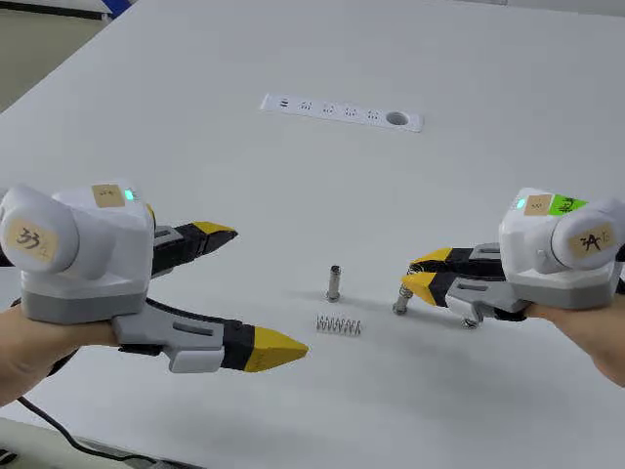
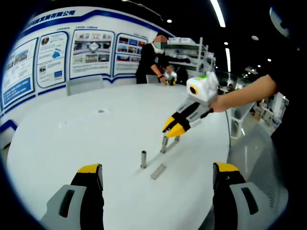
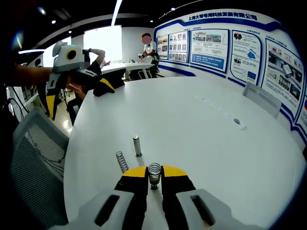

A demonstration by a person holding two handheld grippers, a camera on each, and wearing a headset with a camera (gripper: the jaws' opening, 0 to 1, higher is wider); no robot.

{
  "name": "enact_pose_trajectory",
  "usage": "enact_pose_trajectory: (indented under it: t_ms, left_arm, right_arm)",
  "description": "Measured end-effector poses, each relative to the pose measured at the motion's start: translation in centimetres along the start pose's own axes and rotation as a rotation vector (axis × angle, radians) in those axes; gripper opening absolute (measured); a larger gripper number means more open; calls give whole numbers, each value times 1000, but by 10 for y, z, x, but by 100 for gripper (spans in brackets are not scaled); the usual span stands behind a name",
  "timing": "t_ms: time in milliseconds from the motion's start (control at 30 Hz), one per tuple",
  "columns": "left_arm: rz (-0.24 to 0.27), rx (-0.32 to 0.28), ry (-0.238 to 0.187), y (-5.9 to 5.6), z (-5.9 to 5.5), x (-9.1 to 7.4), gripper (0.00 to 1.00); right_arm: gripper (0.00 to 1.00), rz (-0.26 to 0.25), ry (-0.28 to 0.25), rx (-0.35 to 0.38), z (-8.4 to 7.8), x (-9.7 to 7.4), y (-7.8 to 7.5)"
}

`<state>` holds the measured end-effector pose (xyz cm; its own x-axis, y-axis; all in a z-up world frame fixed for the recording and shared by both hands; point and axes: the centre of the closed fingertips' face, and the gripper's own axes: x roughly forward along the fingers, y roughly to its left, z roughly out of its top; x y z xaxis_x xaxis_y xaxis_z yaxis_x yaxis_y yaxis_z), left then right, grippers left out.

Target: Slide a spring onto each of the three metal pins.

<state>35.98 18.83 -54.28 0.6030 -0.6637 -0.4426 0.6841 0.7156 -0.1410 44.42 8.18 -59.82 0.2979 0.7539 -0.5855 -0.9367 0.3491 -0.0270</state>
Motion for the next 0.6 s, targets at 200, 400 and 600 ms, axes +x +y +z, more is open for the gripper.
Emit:
enact_pose_trajectory:
  t_ms: [200, 400, 600]
  left_arm:
    - [3, -14, 2, -1, -4, -1, 97]
    - [4, -17, 4, 0, -3, -1, 97]
    - [13, -17, -10, 3, 2, -4, 97]
  right_arm:
    - [11, -1, 13, 4, -6, 6, -1]
    - [12, -3, 44, -7, -16, 13, -1]
    - [12, -6, 62, 6, -25, 17, 0]
